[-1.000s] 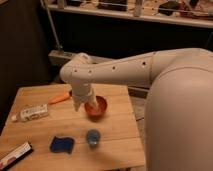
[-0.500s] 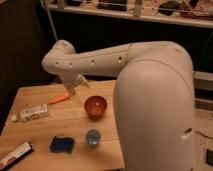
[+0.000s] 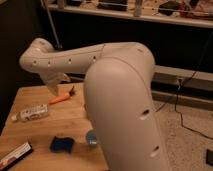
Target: Place the bottle in the ceramic bowl
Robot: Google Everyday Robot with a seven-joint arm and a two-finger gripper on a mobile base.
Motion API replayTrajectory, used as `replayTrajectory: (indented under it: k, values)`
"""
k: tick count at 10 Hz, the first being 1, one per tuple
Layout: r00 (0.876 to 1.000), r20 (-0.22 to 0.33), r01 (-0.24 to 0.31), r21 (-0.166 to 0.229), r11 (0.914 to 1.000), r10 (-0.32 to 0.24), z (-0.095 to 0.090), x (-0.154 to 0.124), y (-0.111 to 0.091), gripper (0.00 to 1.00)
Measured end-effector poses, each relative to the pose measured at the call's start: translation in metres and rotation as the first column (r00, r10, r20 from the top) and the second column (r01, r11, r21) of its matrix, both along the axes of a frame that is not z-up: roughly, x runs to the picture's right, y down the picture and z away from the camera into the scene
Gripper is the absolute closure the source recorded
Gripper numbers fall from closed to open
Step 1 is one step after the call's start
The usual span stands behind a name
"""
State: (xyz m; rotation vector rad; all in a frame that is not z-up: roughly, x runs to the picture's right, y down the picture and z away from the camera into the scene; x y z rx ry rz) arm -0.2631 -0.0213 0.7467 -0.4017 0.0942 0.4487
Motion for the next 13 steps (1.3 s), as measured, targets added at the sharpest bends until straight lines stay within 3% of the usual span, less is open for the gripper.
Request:
replayTrajectory:
  k: [2,4,5,7,11,13]
  values:
    - [0.992,0.074,0.106,-0.011,0.9943,-0.105,0.003,-0.026,0.0,0.35]
    - [0.972,0.14,0.196,-0.04,0.9799,-0.188,0.007,-0.045,0.007,0.35]
    - [0.957,0.179,0.243,-0.058,0.9682,-0.23,0.01,-0.054,0.013,0.35]
    - [0.937,0.227,0.289,-0.076,0.9543,-0.266,0.019,-0.063,0.019,0.35]
    - [0.904,0.311,0.336,-0.089,0.9377,-0.294,0.05,-0.078,0.028,0.35]
    - [0.894,0.328,0.353,-0.103,0.9297,-0.303,0.065,-0.079,0.034,0.35]
